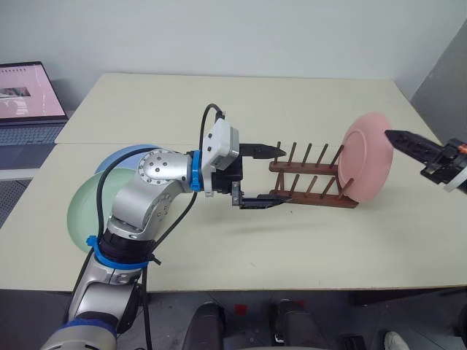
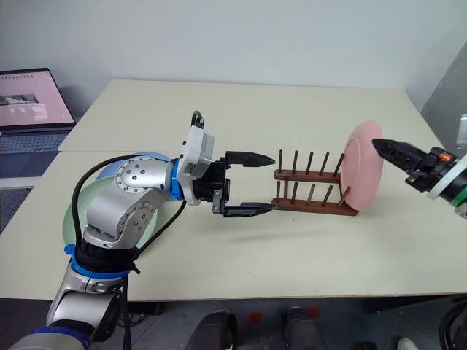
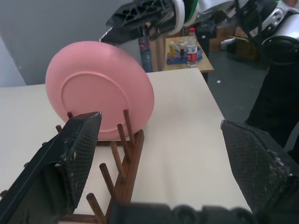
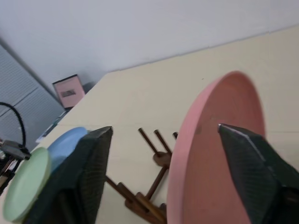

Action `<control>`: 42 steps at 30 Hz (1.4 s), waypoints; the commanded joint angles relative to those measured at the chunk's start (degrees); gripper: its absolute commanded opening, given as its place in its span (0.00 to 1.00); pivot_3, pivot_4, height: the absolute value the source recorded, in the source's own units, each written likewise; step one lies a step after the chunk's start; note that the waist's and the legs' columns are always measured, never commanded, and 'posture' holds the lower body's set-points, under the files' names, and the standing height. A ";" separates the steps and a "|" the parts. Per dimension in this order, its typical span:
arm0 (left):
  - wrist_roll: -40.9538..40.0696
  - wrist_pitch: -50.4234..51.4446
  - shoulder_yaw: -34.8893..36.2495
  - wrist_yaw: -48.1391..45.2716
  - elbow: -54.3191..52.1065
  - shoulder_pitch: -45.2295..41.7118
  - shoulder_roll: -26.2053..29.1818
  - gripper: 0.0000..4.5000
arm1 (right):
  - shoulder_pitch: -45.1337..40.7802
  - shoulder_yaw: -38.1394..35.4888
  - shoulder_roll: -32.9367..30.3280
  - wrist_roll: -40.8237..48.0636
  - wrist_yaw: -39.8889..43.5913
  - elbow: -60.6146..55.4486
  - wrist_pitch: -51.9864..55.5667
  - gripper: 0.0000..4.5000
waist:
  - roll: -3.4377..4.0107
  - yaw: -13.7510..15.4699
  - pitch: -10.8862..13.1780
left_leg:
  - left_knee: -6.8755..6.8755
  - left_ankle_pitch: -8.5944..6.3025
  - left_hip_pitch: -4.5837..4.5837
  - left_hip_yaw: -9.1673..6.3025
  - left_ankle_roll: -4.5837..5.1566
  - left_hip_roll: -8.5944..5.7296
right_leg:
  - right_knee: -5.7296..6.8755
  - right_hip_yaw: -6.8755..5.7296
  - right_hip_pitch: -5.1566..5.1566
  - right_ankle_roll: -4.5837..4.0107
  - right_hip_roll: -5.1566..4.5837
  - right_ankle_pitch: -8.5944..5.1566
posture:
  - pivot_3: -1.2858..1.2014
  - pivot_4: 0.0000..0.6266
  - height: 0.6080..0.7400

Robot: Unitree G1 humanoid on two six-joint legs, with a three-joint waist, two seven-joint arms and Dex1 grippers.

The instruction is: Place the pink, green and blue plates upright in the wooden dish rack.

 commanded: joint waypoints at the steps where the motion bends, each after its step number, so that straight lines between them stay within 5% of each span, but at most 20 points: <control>1: 0.25 1.21 4.12 4.48 -3.85 1.98 1.86 1.00 | 1.12 -1.90 -7.05 -7.73 5.88 -3.15 -6.56 0.99 | 0.04 -0.07 0.01 | -0.01 0.00 0.00 0.01 0.00 0.00 | 0.00 0.01 -0.01 0.00 0.00 0.00 | 0.52 0.24 0.95; 9: 2.67 7.50 21.87 26.09 -12.92 12.66 4.15 1.00 | -0.11 12.57 -19.10 -17.82 29.16 -12.65 -18.52 1.00 | 0.04 -1.36 0.03 | -0.04 0.00 0.10 -0.08 0.00 0.16 | 0.02 -0.02 -0.01 -0.02 0.10 -0.02 | 0.52 0.24 0.95; 20: -0.11 14.36 58.53 47.89 -14.13 33.16 -0.44 1.00 | -15.75 37.06 -7.91 -31.54 41.44 -10.12 -30.84 1.00 | -0.24 -1.14 0.01 | -0.04 -0.01 0.07 -0.15 -0.01 0.13 | -0.03 -0.03 -0.03 -0.03 -0.07 0.00 | 0.52 0.24 0.95; 26: -4.20 21.75 62.96 50.99 -7.32 38.77 -1.90 1.00 | -20.89 41.52 -2.89 -34.24 45.64 -8.96 -32.04 1.00 | -0.28 -0.61 0.02 | -0.02 -0.01 0.10 -0.09 -0.01 0.16 | -0.01 0.00 -0.04 -0.30 -0.44 -0.15 | 0.52 0.24 0.95; 36: -10.74 34.74 60.22 51.16 -0.36 38.94 -0.32 1.00 | -23.67 42.38 -0.53 -35.82 49.09 -9.70 -30.87 1.00 | -0.69 0.10 -0.21 | -0.04 -0.01 0.09 -0.12 -0.01 0.15 | 0.01 -0.15 -0.08 -0.66 -0.87 -0.01 | 0.52 0.24 0.95; 42: -11.06 37.02 58.79 52.06 0.51 37.93 0.68 0.65 | -23.46 41.95 -0.53 -36.00 48.58 -10.69 -30.31 1.00 | -0.69 0.10 -0.21 | -0.07 -0.01 0.08 -0.13 -0.02 0.16 | 0.02 -0.19 -0.09 -0.69 -0.87 -0.02 | 0.52 0.24 0.95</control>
